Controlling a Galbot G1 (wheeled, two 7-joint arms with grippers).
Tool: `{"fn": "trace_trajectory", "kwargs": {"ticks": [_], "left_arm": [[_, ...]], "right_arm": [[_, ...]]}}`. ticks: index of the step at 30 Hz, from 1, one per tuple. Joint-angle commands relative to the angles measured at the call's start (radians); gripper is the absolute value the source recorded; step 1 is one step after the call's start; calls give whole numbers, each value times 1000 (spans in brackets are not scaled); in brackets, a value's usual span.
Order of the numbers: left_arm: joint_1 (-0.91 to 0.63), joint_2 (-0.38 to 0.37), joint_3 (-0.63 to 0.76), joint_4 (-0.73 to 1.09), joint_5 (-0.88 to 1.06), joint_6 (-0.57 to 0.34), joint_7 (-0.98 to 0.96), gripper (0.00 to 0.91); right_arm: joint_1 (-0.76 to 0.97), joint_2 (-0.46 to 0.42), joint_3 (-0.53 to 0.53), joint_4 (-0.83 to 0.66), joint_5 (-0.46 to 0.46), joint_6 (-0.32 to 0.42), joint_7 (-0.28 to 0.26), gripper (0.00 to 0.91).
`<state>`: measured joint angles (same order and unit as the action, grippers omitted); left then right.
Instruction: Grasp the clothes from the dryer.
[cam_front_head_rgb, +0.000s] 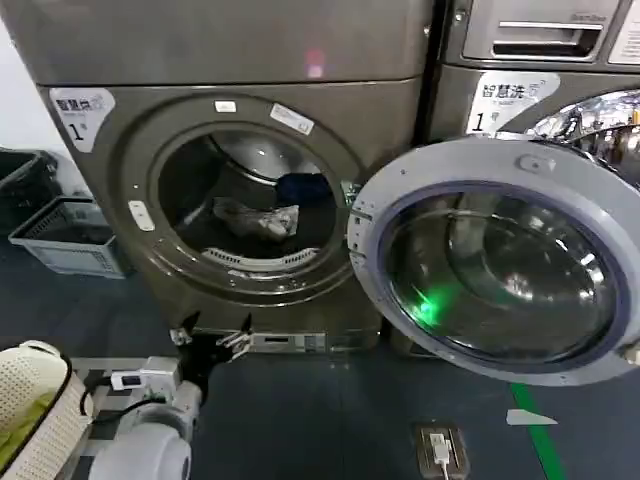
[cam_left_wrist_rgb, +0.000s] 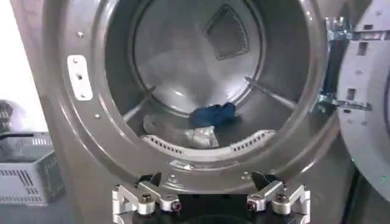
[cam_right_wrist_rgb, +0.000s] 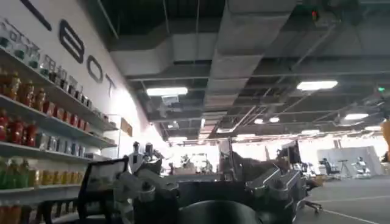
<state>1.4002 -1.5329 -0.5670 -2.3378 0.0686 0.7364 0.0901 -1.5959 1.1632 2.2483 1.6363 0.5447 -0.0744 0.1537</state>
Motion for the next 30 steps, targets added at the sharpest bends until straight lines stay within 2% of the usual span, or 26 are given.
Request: {"fn": "trace_trajectory", "kwargs": {"ticks": [1,30], "left_arm": [[1,-1,2,6,15,49,-1,907],[10,-6,0,14,25,49,-4,907]], "right_arm": [[2,1,-2,-1,1,3,0,907],[3,11,-8,-2,0,4,-2,907]]}}
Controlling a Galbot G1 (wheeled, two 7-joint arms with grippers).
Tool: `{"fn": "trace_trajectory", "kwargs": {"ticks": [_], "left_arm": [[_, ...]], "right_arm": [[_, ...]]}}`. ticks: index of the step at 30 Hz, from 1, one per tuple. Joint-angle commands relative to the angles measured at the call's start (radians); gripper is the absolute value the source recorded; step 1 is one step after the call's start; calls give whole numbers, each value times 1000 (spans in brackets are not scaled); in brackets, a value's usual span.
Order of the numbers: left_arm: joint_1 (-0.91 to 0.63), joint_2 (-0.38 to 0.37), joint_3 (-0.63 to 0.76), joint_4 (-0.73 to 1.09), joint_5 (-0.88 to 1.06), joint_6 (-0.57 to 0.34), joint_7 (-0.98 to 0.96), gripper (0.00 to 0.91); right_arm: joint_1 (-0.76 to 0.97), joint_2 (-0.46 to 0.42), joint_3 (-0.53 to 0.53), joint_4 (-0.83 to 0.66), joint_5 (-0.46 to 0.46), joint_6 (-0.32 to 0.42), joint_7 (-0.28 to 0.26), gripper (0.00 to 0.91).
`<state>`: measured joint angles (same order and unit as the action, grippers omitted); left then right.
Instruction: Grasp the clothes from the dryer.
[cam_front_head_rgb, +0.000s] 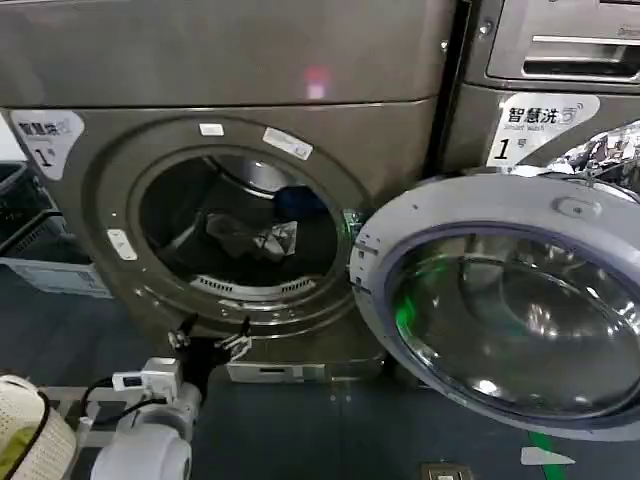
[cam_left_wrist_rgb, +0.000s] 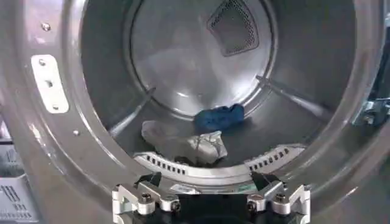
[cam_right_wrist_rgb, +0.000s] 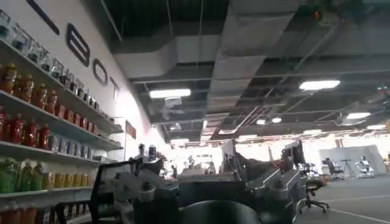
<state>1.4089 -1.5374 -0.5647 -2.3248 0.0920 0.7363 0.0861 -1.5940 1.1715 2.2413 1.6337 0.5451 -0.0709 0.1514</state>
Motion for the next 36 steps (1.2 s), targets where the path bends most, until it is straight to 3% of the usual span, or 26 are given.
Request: {"fn": "trace_trajectory", "kwargs": {"ticks": [1,30,36], "left_arm": [[1,-2,-3,1,2,49,0,907],[-13,-7,18,40,46,49,-13,907],[-134,1,-13,168,83,49,12,907]], "right_arm": [[2,2,-1,-1,0,1,0,907],[-2,2,-18,-4,-5,25,-23,907],[-1,2,-24,-8,-4,39,-30,907]]}}
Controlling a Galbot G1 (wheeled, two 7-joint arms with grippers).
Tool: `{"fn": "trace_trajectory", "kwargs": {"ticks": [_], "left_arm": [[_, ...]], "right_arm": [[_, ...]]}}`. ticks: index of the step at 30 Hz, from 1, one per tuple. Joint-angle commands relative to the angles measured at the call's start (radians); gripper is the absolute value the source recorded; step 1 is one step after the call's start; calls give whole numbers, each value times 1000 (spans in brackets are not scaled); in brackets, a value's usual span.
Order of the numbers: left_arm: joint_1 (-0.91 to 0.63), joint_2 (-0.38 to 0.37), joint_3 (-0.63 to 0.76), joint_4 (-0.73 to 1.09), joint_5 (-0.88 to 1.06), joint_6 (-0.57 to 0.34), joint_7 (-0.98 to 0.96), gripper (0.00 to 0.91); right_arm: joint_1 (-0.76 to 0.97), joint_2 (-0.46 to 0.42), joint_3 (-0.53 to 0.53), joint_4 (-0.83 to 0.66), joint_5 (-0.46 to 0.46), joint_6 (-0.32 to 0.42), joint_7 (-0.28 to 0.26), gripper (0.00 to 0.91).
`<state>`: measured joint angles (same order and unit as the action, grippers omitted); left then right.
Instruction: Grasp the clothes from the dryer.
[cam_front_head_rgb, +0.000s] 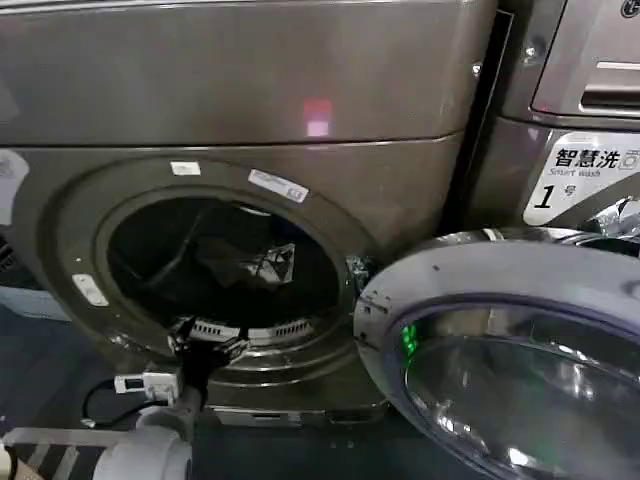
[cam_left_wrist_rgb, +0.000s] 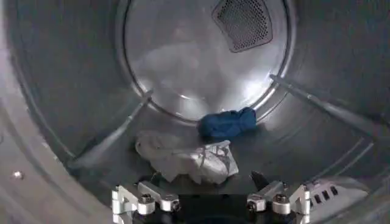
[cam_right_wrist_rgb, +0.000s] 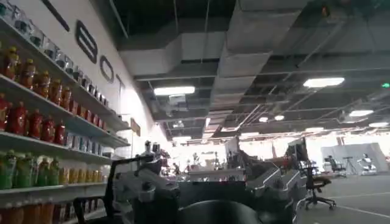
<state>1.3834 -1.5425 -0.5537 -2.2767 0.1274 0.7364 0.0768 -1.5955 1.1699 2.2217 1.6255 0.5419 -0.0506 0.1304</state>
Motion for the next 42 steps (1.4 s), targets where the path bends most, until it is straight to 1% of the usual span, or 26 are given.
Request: {"fn": "trace_trajectory", "kwargs": {"ticks": [1,8,15,20,27,33,34,35,37,38,39,40,42], "left_arm": [[-141,6,-27,149,39,49,21,907],[-299,9,-30,347,61,47,36,907],[-493,16,-54,551,51,45,39,907],[-639,22,-55,730,71,21,47,907],[-763,20,-51,957,123,-31,63,907],[-833,21,-52,1039,170,-51,78,907],[-840,22,-53,1050,200,-51,99,907],[-847,25,-53,1055,280,-62,174,907],[-848,38,-54,1053,488,-138,387,907],[-856,40,-57,1050,643,-215,514,907],[-860,34,-65,1057,794,-233,558,907],[-881,32,-75,1058,888,-279,641,907],[-897,42,-73,1060,1020,-352,739,907]], "right_arm": [[0,4,-6,-1,0,21,-9,907],[4,3,-16,-9,0,31,-4,907],[3,-1,-14,-12,3,30,-1,907],[-4,-4,-9,-21,6,36,0,907],[-6,-9,-8,-28,5,39,0,907],[-4,-7,-15,-35,2,48,-1,907],[-3,-9,-14,-35,2,48,-1,907],[-3,-10,-14,-36,2,48,-1,907],[-8,-10,-17,-36,2,51,-2,907],[-17,-6,-22,-34,2,58,-3,907],[-21,-5,-23,-33,2,60,-4,907],[-22,-7,-23,-34,2,60,-4,907],[-23,-12,-22,-36,2,60,-4,907]]}}
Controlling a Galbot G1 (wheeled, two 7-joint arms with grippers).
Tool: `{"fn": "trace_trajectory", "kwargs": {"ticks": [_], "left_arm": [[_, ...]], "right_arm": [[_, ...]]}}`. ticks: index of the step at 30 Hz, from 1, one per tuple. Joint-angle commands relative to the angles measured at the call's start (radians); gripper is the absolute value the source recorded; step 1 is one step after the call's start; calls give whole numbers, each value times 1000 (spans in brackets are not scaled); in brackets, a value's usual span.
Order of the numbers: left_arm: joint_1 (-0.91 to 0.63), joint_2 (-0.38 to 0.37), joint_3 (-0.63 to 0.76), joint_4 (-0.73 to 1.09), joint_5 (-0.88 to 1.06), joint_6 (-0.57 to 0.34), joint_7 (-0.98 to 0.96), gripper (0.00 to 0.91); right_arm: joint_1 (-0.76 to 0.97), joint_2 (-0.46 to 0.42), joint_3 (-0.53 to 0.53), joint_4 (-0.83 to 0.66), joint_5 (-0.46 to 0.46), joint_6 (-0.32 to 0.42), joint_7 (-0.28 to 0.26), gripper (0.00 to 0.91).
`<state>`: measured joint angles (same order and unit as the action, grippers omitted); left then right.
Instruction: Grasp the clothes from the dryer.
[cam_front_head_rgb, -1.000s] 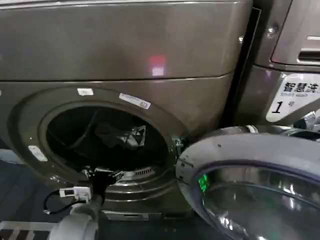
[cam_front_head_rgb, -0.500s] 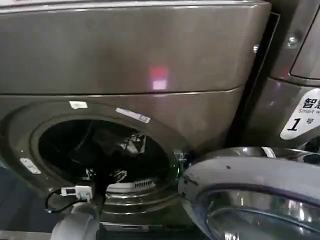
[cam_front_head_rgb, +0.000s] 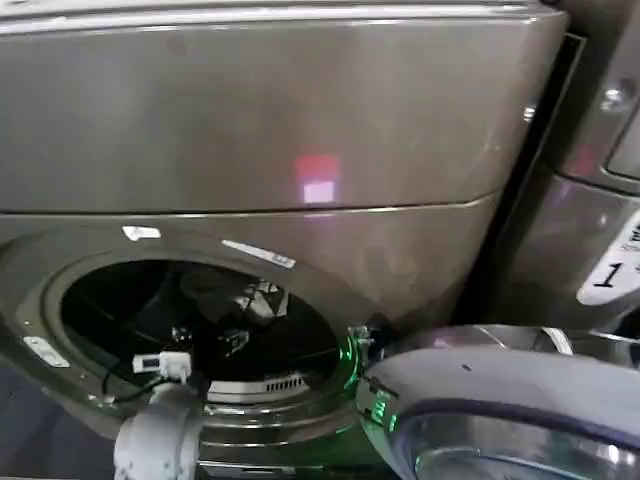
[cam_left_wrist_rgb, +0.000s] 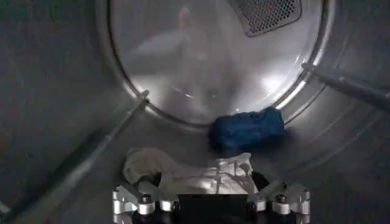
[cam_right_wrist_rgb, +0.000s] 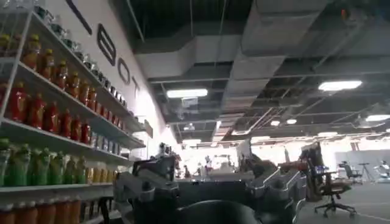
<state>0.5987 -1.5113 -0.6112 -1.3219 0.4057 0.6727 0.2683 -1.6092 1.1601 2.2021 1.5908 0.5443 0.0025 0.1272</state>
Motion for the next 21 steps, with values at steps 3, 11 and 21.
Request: {"fn": "trace_trajectory", "kwargs": {"ticks": [3,11,21], "left_arm": [[-134,27,-9,119,868,-410,636,907],[-237,58,-13,209,1179,-719,927,907],[-313,88,11,313,1156,-873,1080,907]], "right_arm": [[-15,1,-11,4,-1,9,-2,907],[-18,10,-25,10,-7,14,-4,907],[-5,10,-44,9,-34,18,-4,907]]}}
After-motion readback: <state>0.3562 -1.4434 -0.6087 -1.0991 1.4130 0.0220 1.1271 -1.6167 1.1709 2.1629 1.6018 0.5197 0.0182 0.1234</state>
